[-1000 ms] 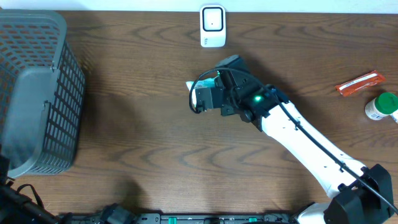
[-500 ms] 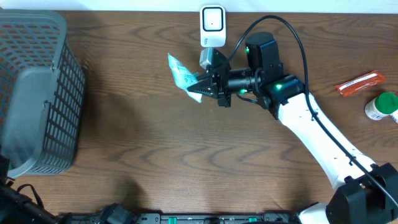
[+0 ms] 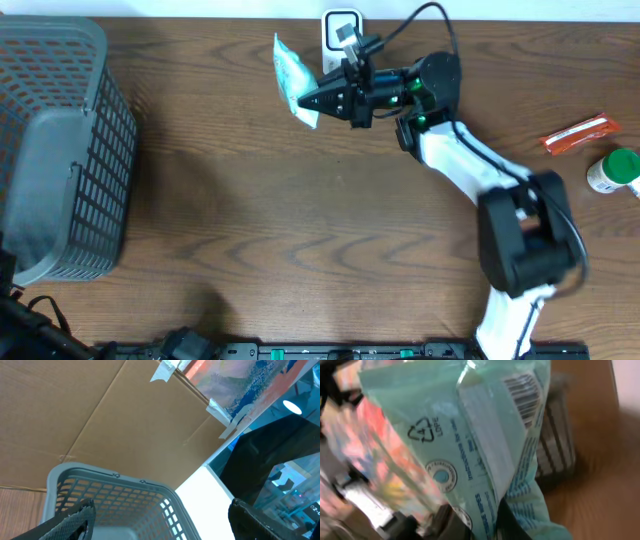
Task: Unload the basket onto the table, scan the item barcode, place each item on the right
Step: 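Carry the pack up and hold it against the white scanner face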
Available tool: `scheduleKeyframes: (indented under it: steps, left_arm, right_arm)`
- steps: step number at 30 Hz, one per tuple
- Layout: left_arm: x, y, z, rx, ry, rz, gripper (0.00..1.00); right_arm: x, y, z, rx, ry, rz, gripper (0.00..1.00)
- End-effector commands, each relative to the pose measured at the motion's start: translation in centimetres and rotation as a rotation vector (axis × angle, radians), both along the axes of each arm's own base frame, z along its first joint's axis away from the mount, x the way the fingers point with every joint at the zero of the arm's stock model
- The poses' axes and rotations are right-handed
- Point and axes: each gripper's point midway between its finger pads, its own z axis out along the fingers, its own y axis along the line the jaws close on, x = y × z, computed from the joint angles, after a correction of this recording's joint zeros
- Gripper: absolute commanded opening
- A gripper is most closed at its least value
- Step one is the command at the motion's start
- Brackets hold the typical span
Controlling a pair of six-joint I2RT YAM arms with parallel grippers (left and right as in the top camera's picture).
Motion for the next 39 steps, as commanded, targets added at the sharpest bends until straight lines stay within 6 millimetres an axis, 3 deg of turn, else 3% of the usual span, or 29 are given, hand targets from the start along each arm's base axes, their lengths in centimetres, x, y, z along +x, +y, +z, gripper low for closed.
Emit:
scheduleKeyframes:
  steps: [1, 13, 17, 24, 29, 39]
  left_arm:
    - [-0.9, 0.5, -0.6, -0.030, 0.016, 0.043, 0.85]
    - [-0.9, 0.5, -0.6, -0.030, 0.016, 0.043, 0.85]
    - [-0.9, 0.5, -0.6, -0.030, 0.016, 0.043, 0.85]
    - [-0.9, 0.5, -0.6, -0.030, 0.016, 0.043, 0.85]
    - [-0.9, 0.5, -0.6, -0.030, 0.016, 0.043, 0.85]
    - [-0.9, 0.5, -0.6, -0.030, 0.016, 0.043, 0.85]
  right_arm:
    - [3.0, -0.4, -0.9, -0.051, 0.273, 0.012, 0.01]
    - [12.3, 0.1, -2.2, -0.066, 0.352, -0.027, 0.01]
    - [15.3, -1.4, -4.9, -0.068, 0.458, -0.095, 0.01]
    - [19.5, -4.5, -11.6, -0.051, 0.634, -0.228, 0.01]
    - [20.9, -5.8, -14.3, -0.035, 0.669, -0.287, 0.01]
    - [22.3, -6.4, -15.2, -0.004, 0.647, -0.365, 0.01]
